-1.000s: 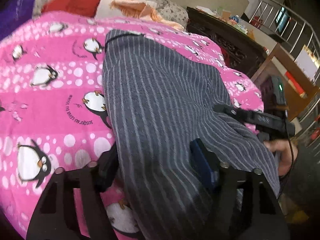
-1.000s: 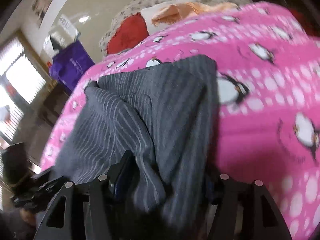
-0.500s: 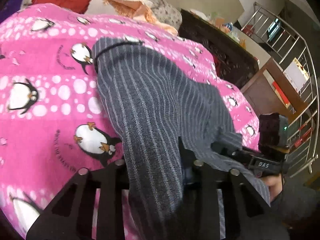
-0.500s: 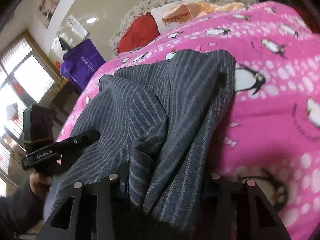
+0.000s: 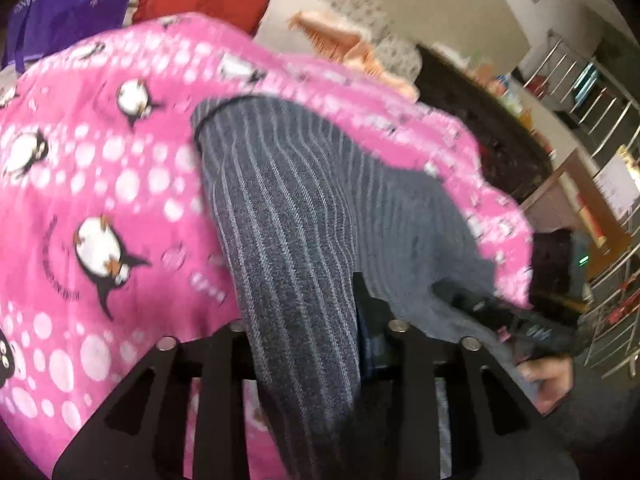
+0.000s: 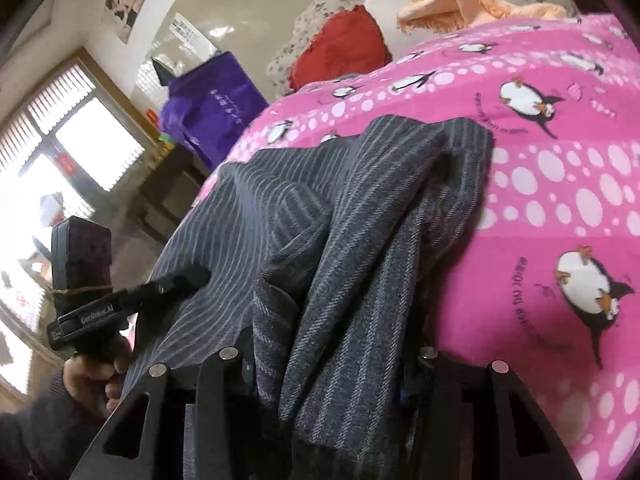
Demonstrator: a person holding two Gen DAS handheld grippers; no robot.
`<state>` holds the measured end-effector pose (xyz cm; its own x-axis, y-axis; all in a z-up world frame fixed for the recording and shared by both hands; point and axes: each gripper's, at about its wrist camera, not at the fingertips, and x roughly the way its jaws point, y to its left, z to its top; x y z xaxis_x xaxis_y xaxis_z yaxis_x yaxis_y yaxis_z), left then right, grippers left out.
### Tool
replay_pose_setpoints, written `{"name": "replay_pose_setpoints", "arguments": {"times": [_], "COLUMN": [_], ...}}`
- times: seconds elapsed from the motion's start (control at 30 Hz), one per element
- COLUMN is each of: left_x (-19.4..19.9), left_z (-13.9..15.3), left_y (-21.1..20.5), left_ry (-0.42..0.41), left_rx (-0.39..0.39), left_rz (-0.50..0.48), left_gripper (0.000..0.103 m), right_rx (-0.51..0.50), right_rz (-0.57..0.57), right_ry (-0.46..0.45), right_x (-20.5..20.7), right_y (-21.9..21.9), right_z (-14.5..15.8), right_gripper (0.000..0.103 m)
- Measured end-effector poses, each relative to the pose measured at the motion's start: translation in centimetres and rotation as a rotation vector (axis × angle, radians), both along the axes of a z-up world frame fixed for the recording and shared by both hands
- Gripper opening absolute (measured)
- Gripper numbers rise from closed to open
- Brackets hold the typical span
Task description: Fold large clothes
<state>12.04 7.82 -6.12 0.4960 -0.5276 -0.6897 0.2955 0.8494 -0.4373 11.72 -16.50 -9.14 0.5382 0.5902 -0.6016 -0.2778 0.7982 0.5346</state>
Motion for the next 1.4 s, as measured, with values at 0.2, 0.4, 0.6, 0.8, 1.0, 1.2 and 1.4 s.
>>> {"name": "replay_pose_setpoints", "arguments": {"times": [0.2,0.4,0.6,0.8,1.0,1.2,1.4], "left_x": [-1.4,-1.7,-1.0,-0.8,-0.8,-0.9,-1.0], "left_z": [-1.0,-1.9,-2.2,-2.3,-2.4,-2.4,-2.4], "left_y": [-3.2,-2.2,-2.1,-1.7,-1.4,-1.3,-1.0], "left_ry": [-0.083,-0.095,-0.088,-0.080,-0.074,-0.072,-0.074], "left_rx": [0.181,0.192,0.182,0.163,0.150,0.145,0.142], "left_rz": [0.049,0.080,0.082,0.082,0.081,0.082,0.089], "left_gripper": [0.072,0.077,0.078,0.078,0.078,0.078,0.080], "right_rx": [0.002,0.003,0.006,0.009,0.026,0.020,-0.004], "right_rz": [-0.005,0.007,0.009,0.009,0.010,0.011,0.004], "right_ry": [-0.014,-0.029,-0.028,-0.028,-0.024,-0.023,-0.015], "right_x": [-1.0,-1.3,-1.3,-1.3,-1.3,-1.3,-3.7], "right_y": [-2.7,-2.6,-2.6,-2.6,-2.9,-2.8,-3.1], "right_z": [-0.5,-1.0,-1.2,-1.3,-1.4,-1.4,-0.7], "right_gripper": [0.044,0.046,0.046,0.046,0.046,0.046,0.050]}}
